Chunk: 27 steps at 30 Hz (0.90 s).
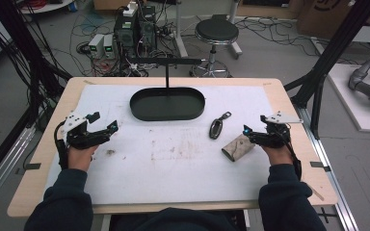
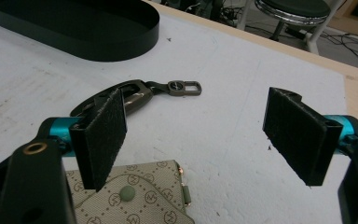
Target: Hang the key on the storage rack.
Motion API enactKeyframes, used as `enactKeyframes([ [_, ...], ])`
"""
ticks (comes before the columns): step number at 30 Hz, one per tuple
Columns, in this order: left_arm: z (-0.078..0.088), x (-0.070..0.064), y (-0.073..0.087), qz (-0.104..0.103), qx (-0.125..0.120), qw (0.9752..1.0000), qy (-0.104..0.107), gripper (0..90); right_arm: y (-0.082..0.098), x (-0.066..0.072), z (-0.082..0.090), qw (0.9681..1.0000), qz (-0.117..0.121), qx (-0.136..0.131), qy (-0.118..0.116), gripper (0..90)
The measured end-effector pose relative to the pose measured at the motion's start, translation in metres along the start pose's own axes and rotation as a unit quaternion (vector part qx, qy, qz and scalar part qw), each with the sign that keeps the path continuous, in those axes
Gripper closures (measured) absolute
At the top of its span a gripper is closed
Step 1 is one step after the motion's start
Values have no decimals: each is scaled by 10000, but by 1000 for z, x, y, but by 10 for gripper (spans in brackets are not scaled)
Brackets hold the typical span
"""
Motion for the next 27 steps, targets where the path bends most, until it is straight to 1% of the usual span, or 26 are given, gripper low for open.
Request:
enactKeyframes([
  [1,0,0,0,-2,5,10000,-11,179,0,-1,-1,10000,-52,1,-21,220],
  [5,0,0,0,9,12,10000,-34,179,0,0,0,10000,-76,-32,-55,221],
  [9,-1,1,2,31,47,10000,-16,180,0,0,1,10000,-72,-28,-57,221],
  [15,-1,1,2,27,29,10000,38,185,-2,7,0,10000,-8,5,-87,221],
  [17,-2,1,2,50,53,9999,79,185,-4,13,-4,10000,-10,30,-34,222],
  [19,-1,0,2,32,59,9999,86,185,-6,18,-10,9999,-70,94,-74,248],
  [20,-1,0,3,19,50,9999,95,185,-6,18,-10,9999,-70,94,-74,248],
  [22,0,0,3,4,65,9999,116,192,-8,25,-16,9998,-115,140,-63,251],
  [23,0,0,4,22,60,9999,101,192,-9,32,-24,9995,-165,272,-57,257],
  [25,1,1,4,38,42,10000,79,193,-9,36,-30,9991,-147,363,-134,257],
  [26,1,1,4,41,38,10000,66,193,-9,36,-30,9991,-147,363,-134,257],
  [27,0,2,4,49,51,10000,63,194,-9,41,-41,9983,-118,557,-123,257],
])
Point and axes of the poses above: each handheld gripper's, and its own axes: z roughly backward along the jaws, y roughly out of its underside, x roughly to its left, the point moved 1 cm from there along -z, roughly forward along the jaws, and after that the axes turned 1 degree about -x, right-handed, at the moved point
